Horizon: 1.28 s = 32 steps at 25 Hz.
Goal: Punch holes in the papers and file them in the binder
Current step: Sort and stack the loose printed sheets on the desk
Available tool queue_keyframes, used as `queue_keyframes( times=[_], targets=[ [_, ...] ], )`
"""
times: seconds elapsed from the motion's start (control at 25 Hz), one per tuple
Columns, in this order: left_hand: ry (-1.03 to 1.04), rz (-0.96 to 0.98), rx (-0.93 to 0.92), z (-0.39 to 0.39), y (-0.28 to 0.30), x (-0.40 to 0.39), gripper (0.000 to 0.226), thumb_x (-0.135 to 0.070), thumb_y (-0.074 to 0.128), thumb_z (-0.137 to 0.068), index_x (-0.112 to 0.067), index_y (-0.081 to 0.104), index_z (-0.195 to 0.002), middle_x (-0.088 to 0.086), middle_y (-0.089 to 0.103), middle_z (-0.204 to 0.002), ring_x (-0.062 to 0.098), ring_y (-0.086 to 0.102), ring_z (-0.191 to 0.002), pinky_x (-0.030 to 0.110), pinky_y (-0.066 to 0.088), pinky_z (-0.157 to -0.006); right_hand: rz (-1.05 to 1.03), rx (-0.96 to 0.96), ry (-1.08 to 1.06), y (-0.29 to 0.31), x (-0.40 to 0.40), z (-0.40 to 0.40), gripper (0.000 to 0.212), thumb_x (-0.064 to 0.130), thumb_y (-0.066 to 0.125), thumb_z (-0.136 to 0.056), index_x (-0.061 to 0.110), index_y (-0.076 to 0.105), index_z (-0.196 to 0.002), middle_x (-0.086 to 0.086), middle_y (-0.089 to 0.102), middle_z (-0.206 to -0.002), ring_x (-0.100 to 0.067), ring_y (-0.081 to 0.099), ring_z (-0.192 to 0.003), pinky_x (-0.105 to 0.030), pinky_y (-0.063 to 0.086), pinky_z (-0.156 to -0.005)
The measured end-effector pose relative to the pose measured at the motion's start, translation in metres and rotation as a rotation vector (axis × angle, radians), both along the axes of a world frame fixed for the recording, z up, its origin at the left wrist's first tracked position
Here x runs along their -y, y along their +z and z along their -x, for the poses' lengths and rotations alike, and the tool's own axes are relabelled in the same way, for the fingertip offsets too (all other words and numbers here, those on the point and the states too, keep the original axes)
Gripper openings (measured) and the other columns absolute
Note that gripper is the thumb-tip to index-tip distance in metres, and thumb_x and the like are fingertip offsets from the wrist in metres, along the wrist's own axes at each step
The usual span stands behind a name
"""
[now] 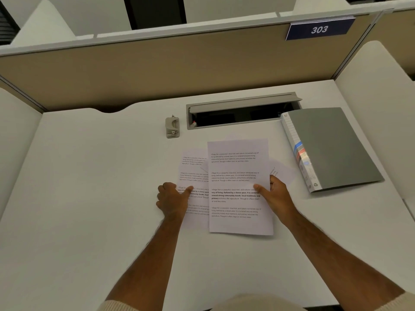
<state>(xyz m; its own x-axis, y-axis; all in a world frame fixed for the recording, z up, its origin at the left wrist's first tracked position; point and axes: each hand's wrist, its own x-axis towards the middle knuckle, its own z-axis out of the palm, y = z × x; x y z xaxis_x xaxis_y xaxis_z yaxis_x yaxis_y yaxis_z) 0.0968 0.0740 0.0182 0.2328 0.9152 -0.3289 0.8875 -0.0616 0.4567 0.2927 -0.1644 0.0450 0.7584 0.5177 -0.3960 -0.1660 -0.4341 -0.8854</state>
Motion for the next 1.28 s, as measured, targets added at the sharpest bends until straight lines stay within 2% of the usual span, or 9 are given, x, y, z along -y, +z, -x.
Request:
queue_keyframes(
  times=[0.2,0.32,0.48,0.64,0.76,0.88,1.0,1.12,1.28],
  targets=[
    [0.039,0.041,-0.011,-0.003,-0.002,-0.005,0.06,-0.057,0.08,-0.077,-0.015,0.056,-0.114,0.007,0.057,-0.118,0.031,0.057,-0.112,0.05,0.044,-0.099,0.022,0.001,0.009,-0.005,-0.004,-0.003,0.037,0.022,0.069,-0.095,0.023,0.055,-0.128,0.013,0.064,-0.111,0.001,0.064,-0.092,-0.008,0.053,-0.063],
    [0.03,0.124,0.021,0.001,-0.003,-0.012,0.042,-0.05,0.077,-0.083,-0.018,0.059,-0.104,0.002,0.067,-0.106,0.027,0.065,-0.098,0.048,0.046,-0.097,0.014,-0.001,0.013,-0.005,-0.003,-0.004,0.034,0.024,0.07,-0.094,0.028,0.054,-0.124,0.016,0.064,-0.109,-0.003,0.066,-0.095,-0.012,0.055,-0.066],
    [0.02,0.172,0.152,0.018,0.01,-0.021,0.026,-0.036,0.075,-0.089,-0.014,0.067,-0.102,0.005,0.074,-0.101,0.021,0.07,-0.078,0.04,0.062,-0.073,-0.002,0.001,0.019,-0.005,-0.001,-0.003,0.036,0.026,0.07,-0.094,0.029,0.055,-0.126,0.012,0.067,-0.114,-0.009,0.068,-0.101,-0.019,0.057,-0.075],
    [-0.012,0.121,0.182,0.038,0.034,-0.03,0.02,-0.032,0.072,-0.091,-0.017,0.068,-0.103,0.002,0.074,-0.099,0.018,0.071,-0.077,0.038,0.062,-0.069,0.001,0.013,0.03,-0.007,0.001,0.001,0.04,0.027,0.071,-0.093,0.024,0.055,-0.13,0.004,0.068,-0.122,-0.011,0.069,-0.103,-0.021,0.059,-0.077],
    [-0.028,0.085,0.208,0.052,0.054,-0.034,0.019,-0.032,0.072,-0.092,-0.018,0.067,-0.104,0.001,0.074,-0.1,0.013,0.069,-0.074,0.029,0.057,-0.06,0.009,0.017,0.039,-0.006,0.002,0.008,0.041,0.027,0.07,-0.094,0.021,0.056,-0.132,0.001,0.068,-0.124,-0.012,0.069,-0.102,-0.02,0.058,-0.075],
    [-0.011,0.03,0.278,0.063,0.078,-0.035,0.021,-0.031,0.071,-0.093,-0.017,0.068,-0.109,0.001,0.073,-0.102,0.011,0.069,-0.076,0.025,0.054,-0.06,0.011,0.024,0.043,-0.001,0.002,0.015,0.038,0.025,0.07,-0.094,0.022,0.055,-0.129,0.0,0.068,-0.124,-0.01,0.068,-0.099,-0.018,0.057,-0.072],
    [0.021,-0.01,0.359,0.074,0.103,-0.034,0.024,-0.032,0.071,-0.093,-0.018,0.068,-0.112,0.0,0.073,-0.104,0.013,0.07,-0.08,0.026,0.056,-0.062,0.025,0.037,0.032,0.0,0.002,0.021,0.04,0.026,0.069,-0.095,0.021,0.053,-0.131,-0.002,0.065,-0.128,-0.021,0.068,-0.106,-0.034,0.061,-0.085],
    [0.053,0.003,0.489,0.081,0.124,-0.033,0.03,-0.032,0.075,-0.091,-0.018,0.068,-0.116,0.0,0.074,-0.108,0.018,0.073,-0.086,0.037,0.063,-0.074,0.032,0.04,0.01,0.001,0.001,0.027,0.042,0.025,0.068,-0.095,0.019,0.051,-0.133,-0.004,0.063,-0.133,-0.026,0.066,-0.114,-0.047,0.058,-0.095],
    [0.031,0.086,0.652,0.081,0.146,-0.018,0.033,-0.031,0.079,-0.088,-0.018,0.068,-0.116,-0.006,0.075,-0.106,0.013,0.075,-0.085,0.024,0.061,-0.068,0.005,0.015,0.009,0.007,-0.002,0.037,0.039,0.023,0.068,-0.095,0.018,0.053,-0.131,-0.004,0.065,-0.131,-0.022,0.067,-0.108,-0.035,0.059,-0.086]
  ],
)
